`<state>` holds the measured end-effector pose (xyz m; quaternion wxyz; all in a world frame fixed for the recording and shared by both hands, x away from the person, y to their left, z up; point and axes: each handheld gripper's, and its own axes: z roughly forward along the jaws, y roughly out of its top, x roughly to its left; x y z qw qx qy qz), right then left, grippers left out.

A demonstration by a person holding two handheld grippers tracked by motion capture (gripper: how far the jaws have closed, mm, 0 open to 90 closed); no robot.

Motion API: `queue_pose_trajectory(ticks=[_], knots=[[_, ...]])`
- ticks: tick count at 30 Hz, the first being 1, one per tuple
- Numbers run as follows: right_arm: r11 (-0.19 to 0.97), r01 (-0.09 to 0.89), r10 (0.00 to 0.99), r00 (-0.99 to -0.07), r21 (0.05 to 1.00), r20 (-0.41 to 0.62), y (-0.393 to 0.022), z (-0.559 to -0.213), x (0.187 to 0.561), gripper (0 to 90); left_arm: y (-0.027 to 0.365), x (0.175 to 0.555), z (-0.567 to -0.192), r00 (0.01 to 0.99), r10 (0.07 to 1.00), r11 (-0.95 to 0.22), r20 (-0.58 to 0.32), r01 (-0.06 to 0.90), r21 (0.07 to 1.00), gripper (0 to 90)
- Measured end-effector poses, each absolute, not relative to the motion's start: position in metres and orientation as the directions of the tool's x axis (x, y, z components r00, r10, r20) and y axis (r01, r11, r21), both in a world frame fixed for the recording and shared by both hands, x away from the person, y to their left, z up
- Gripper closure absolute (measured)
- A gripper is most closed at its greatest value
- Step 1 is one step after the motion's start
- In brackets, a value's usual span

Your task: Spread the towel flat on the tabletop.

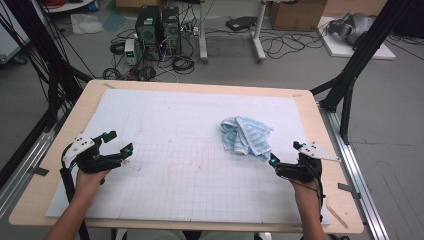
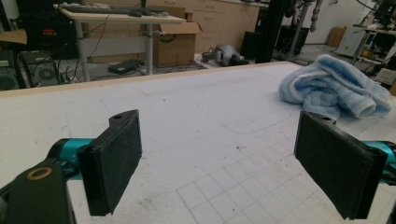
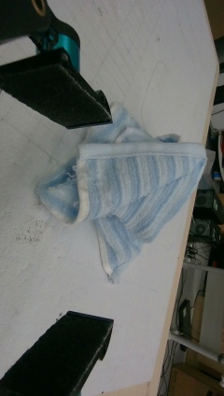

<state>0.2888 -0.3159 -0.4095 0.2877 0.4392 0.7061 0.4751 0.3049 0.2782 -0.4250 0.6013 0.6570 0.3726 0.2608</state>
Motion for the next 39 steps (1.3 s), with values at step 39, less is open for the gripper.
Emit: queue_pose_trajectory(ticks=[39], knots=[[0.223, 0.344, 0.832, -0.554, 0.912, 0.005, -0.288, -0.402, 0.289, 5.2, 0.276, 0.31, -0.434, 0.599, 0.789, 0.002, -0.139, 0.223, 0.975, 15.5]])
